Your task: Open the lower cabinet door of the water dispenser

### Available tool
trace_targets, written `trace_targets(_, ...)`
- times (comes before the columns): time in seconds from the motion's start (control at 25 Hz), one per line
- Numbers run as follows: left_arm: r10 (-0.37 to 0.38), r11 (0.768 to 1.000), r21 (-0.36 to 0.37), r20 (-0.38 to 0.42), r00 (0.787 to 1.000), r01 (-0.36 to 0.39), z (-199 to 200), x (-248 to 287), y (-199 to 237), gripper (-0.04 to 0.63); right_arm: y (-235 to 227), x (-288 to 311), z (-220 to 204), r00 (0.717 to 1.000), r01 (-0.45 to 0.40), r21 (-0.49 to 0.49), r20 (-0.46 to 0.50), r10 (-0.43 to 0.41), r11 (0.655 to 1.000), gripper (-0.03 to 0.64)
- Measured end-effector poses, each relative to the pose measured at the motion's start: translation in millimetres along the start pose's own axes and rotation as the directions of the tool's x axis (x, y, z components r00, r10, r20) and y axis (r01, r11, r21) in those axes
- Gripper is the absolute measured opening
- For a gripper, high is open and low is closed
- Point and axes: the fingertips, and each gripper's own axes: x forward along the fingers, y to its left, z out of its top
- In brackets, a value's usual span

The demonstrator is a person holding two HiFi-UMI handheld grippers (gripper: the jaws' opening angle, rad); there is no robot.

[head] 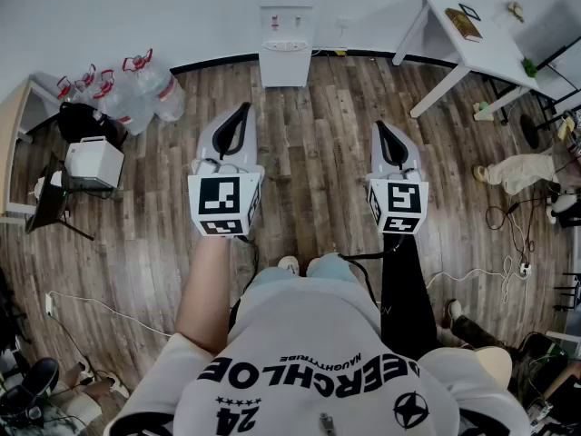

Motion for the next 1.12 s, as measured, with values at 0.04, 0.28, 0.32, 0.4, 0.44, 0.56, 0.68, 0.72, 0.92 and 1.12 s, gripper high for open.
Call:
trace_targets(0.04,-0.005,1.000,0.000,0.000,1.000,0.005,1,-1,0,0.052,2,-1,2,1.000,0.000,-0.003,0.003,0.000,1.000,0.003)
trace_targets(0.28,-0.041,0.999,0.003,0.018,0.999,0.041,7,-9,-9,0.052,18,-10,5,1.000,-0.016,-0.044,0.017,0.017,0.999,0.003)
trace_targets(0.32,-0.047,0.999,0.006,0.020,0.999,0.047,8,-11,-11,0.052,20,-12,4,1.000,-0.021,-0.055,0.014,0.022,0.998,0.003)
trace_targets(0.4,-0.059,0.998,0.009,0.018,0.998,0.059,8,-14,-16,0.052,24,-18,1,1.000,-0.022,-0.065,0.006,0.023,0.998,0.002)
trace_targets(0.44,-0.064,0.998,0.009,0.016,0.998,0.064,7,-16,-18,0.052,24,-20,0,1.000,-0.021,-0.065,0.004,0.021,0.998,0.003)
trace_targets(0.56,-0.082,0.997,0.007,0.023,0.996,0.082,7,-20,-22,0.052,28,-25,-2,1.000,-0.028,-0.052,0.003,0.028,0.998,0.002)
trace_targets(0.68,-0.114,0.993,-0.009,0.030,0.993,0.115,6,-25,-26,0.052,33,-28,-7,0.999,-0.040,-0.010,0.004,0.040,0.999,0.003)
trace_targets(0.72,-0.121,0.992,-0.014,0.029,0.992,0.121,5,-27,-26,0.052,35,-29,-9,0.999,-0.045,0.006,0.004,0.045,0.999,0.005)
trace_targets(0.92,-0.117,0.993,-0.030,0.022,0.993,0.118,2,-28,-24,0.054,41,-26,-7,0.997,-0.072,0.005,0.017,0.072,0.997,0.060)
trace_targets(1.12,-0.111,0.993,-0.040,0.021,0.994,0.112,-2,-24,-24,0.054,40,-19,-6,0.996,-0.082,0.011,0.033,0.082,0.997,0.089)
